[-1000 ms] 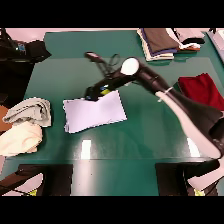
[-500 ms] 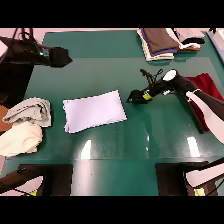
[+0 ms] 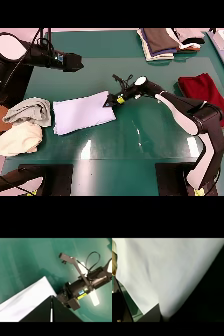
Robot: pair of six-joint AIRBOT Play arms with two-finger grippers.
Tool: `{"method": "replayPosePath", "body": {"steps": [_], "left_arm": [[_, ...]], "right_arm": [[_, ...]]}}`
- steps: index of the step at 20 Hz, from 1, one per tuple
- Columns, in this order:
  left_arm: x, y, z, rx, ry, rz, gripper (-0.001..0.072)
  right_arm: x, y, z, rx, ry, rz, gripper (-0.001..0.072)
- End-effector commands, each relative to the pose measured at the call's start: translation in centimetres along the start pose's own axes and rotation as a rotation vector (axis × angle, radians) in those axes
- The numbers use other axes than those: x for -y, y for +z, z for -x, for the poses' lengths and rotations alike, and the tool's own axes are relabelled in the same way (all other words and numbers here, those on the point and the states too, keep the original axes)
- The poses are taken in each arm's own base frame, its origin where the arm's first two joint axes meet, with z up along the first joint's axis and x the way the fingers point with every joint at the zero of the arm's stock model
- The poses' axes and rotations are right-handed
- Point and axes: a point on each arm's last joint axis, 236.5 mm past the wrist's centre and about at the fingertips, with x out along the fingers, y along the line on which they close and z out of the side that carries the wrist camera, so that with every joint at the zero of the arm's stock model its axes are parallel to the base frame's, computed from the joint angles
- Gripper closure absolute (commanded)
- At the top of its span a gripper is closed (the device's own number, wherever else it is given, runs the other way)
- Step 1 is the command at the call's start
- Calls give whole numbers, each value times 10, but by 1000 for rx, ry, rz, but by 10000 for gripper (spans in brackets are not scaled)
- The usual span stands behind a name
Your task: Fold the shirts.
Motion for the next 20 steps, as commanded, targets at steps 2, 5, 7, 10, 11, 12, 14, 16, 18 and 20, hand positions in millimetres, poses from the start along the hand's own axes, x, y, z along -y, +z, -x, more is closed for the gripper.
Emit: {"method": "replayPosePath", "body": {"steps": [2, 5, 7, 10, 11, 12, 14, 16, 18, 20], "left_arm": [[4, 0, -1, -2, -17, 18, 685], [5, 0, -1, -1, -21, 21, 684], [5, 0, -1, 0, -21, 21, 684], [5, 2, -1, 9, -22, 23, 684], [6, 4, -1, 16, -24, 25, 684], [6, 5, -1, 21, -24, 27, 684], [6, 6, -1, 23, -25, 43, 684], [6, 6, -1, 23, -25, 46, 684], [6, 6, -1, 23, -25, 50, 684], [6, 5, -1, 21, -25, 51, 684]], "right_arm": [[-10, 60, 66, 158, -61, 101, 695], [44, 83, 198, 303, -343, 87, 695], [76, 79, 291, 413, -475, 27, 695], [114, 57, 414, 605, -572, -95, 695], [125, 47, 446, 657, -595, -133, 695], [137, 36, 474, 704, -617, -171, 695], [158, 14, 515, 778, -638, -251, 695], [171, 1, 545, 842, -661, -298, 695], [167, 4, 564, 925, -621, -307, 695], [147, 13, 585, 981, -616, -262, 695]]}}
